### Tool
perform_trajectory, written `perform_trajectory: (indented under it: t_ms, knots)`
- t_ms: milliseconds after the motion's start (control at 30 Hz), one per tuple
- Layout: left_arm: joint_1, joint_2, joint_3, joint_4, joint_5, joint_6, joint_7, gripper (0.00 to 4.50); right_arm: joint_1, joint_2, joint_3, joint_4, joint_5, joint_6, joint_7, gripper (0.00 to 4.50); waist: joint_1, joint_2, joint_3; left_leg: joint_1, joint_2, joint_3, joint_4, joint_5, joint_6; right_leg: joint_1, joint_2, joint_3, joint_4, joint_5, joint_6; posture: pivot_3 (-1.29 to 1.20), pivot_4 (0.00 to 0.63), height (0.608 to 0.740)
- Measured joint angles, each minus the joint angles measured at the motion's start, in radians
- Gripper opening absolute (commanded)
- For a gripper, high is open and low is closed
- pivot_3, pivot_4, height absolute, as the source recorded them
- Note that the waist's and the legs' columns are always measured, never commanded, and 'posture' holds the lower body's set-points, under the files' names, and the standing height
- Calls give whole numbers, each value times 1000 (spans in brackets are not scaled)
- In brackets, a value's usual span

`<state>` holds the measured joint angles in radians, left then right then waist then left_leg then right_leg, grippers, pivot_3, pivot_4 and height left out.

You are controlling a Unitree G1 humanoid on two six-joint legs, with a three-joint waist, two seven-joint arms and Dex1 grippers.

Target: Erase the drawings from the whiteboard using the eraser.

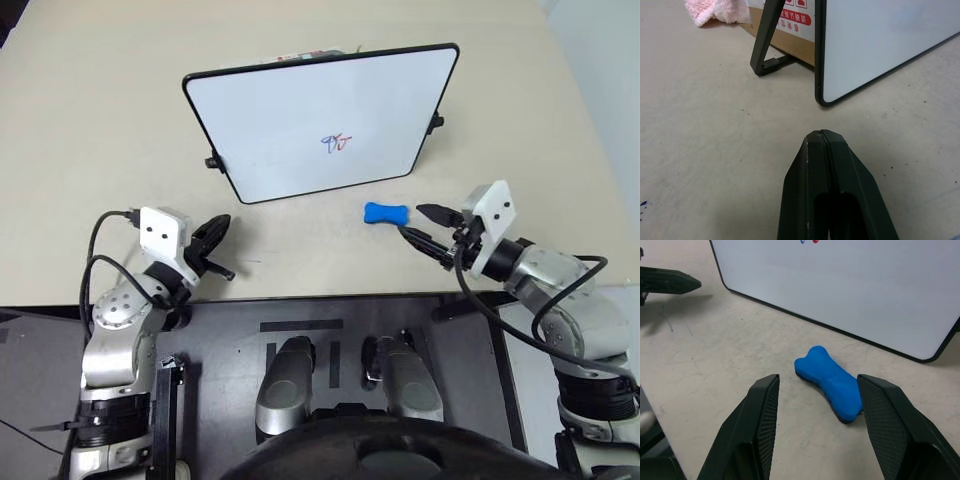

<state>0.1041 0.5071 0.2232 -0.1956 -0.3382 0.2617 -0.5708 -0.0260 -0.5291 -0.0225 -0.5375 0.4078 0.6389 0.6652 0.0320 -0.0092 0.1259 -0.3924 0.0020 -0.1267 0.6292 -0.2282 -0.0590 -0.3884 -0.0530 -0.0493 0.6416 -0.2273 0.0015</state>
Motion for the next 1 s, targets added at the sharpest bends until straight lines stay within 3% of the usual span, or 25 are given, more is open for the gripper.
perform_trajectory:
  t_ms: [567, 1000]
  knots:
    - [-65, 1, 6, -55, -50, -68, -67, 0, 14, -34, -6, -25, -3, -9, -27, 2595, 0, 0, 0, 0, 0, 0, 0, 0, 0, 0, 0, 0, 0, 0, 0, 0, 150, 740]
    - [-72, -49, -111, -21, -3, -198, -123, 0, -41, -39, 41, 50, -90, -73, -55, 2595, 0, 0, 0, 0, 0, 0, 0, -1, 1, 0, 0, 0, 1, 0, 0, 0, 150, 740]
